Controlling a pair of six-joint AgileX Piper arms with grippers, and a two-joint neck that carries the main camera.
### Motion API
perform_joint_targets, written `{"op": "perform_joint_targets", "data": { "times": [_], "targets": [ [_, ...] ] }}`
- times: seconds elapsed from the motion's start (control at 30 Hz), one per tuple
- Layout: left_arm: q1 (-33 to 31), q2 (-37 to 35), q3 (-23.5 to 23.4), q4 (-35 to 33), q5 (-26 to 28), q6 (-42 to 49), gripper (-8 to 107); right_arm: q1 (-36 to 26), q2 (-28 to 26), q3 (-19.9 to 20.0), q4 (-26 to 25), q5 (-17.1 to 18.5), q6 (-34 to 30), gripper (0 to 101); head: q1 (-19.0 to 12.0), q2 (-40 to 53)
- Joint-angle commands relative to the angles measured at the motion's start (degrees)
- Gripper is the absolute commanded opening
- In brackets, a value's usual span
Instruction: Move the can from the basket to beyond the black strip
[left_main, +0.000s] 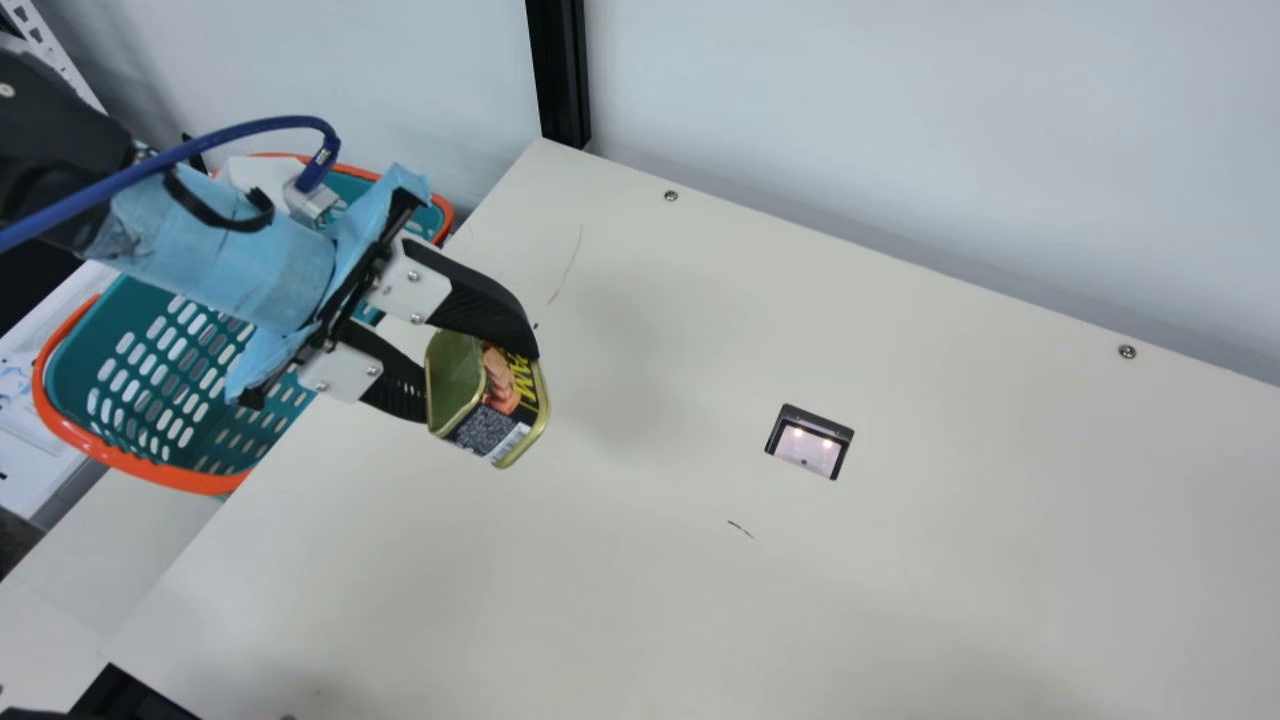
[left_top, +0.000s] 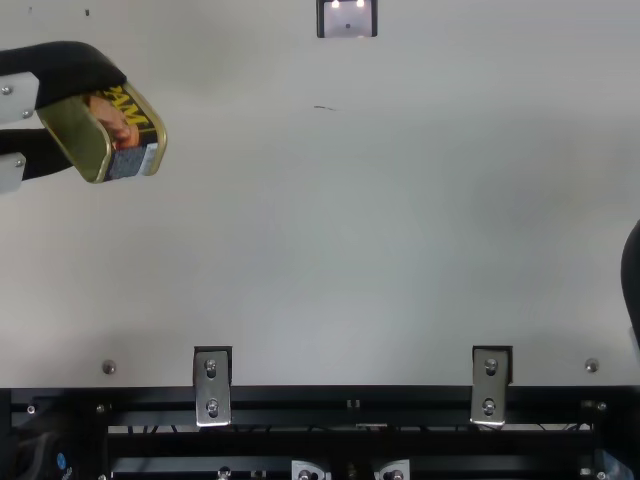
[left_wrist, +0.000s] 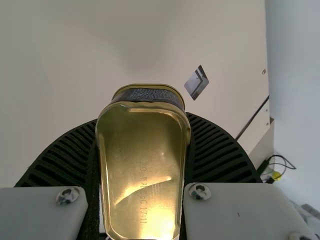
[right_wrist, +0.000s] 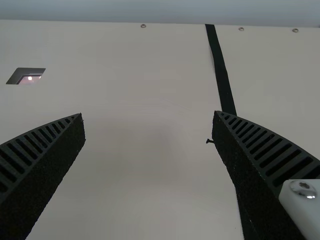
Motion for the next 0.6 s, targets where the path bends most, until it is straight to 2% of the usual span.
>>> {"op": "perform_joint_targets", "data": {
  "times": [0.0,0.27,0.57],
  "targets": [
    [-1.7,-1.7,0.3,1.5,-3.4,1.4,10,0.0,0.0,0.0,0.0,0.0,0.0,101,-2.2,0.9],
    [-10.6,-8.8,3.1,9.6,-17.2,4.7,10,0.0,0.0,0.0,0.0,0.0,0.0,101,-2.2,0.9],
    [-22.8,-14.9,8.4,19.0,-34.7,3.7,10,0.0,0.0,0.0,0.0,0.0,0.0,101,-2.2,0.9]
  ]
}}
